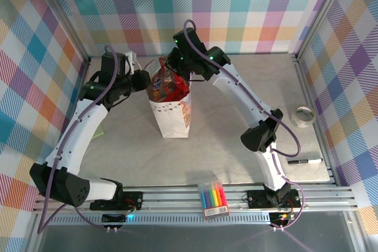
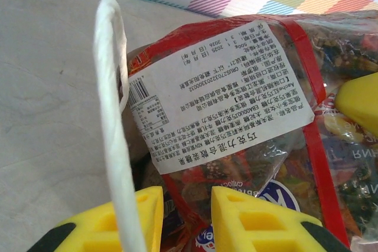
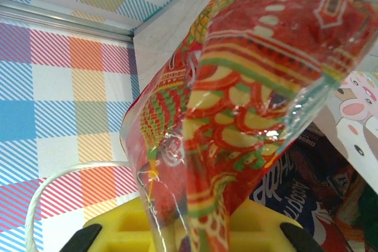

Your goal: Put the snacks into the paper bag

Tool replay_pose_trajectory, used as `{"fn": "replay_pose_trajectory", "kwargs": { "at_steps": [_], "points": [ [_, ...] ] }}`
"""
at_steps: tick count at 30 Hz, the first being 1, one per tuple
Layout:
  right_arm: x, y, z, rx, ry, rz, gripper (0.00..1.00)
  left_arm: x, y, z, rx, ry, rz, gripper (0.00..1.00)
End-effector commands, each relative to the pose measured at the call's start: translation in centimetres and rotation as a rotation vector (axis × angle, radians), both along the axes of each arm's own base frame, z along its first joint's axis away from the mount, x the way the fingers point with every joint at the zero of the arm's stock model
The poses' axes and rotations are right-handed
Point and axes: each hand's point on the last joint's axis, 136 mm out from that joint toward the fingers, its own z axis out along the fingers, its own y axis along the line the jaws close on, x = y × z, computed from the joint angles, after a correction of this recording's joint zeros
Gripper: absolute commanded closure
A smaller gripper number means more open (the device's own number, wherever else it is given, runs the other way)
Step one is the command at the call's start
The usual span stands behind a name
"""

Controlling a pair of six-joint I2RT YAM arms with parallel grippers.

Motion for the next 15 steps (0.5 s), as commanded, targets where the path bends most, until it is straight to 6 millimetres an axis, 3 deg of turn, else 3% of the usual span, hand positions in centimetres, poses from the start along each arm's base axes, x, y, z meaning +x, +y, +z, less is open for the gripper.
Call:
{"fn": "replay_pose_trajectory", "kwargs": {
  "at_steps": [1, 5, 7, 10, 12, 15],
  "points": [
    [-1.3, 0.9, 6.0, 0.178, -0.068, 0.007, 1.0, 0.1, -0.6, 0.4, -0.021, -0.006, -0.025, 0.72],
    [-1.7, 1.0, 3.4, 0.11, -0.019, 0.018, 0.95, -0.1, -0.6, 0.6, -0.01, -0.011, -0.027, 0.72],
    [-2.0, 0.7, 1.8, 0.052, -0.003, 0.042, 0.82, -0.3, -0.5, 0.8, -0.003, -0.016, -0.026, 0.72],
    [-2.3, -0.1, 0.2, -0.026, 0.002, 0.068, 0.72, -0.4, -0.2, 1.2, 0.008, -0.029, -0.017, 0.71],
    [-2.5, -0.5, 0.3, -0.054, -0.018, 0.095, 0.63, -0.5, -0.1, 1.6, 0.01, -0.042, -0.012, 0.71],
    [-2.6, -1.6, 2.4, -0.112, -0.128, 0.131, 0.51, -0.6, -0.1, 2.2, 0.007, -0.051, -0.015, 0.71]
  ]
}}
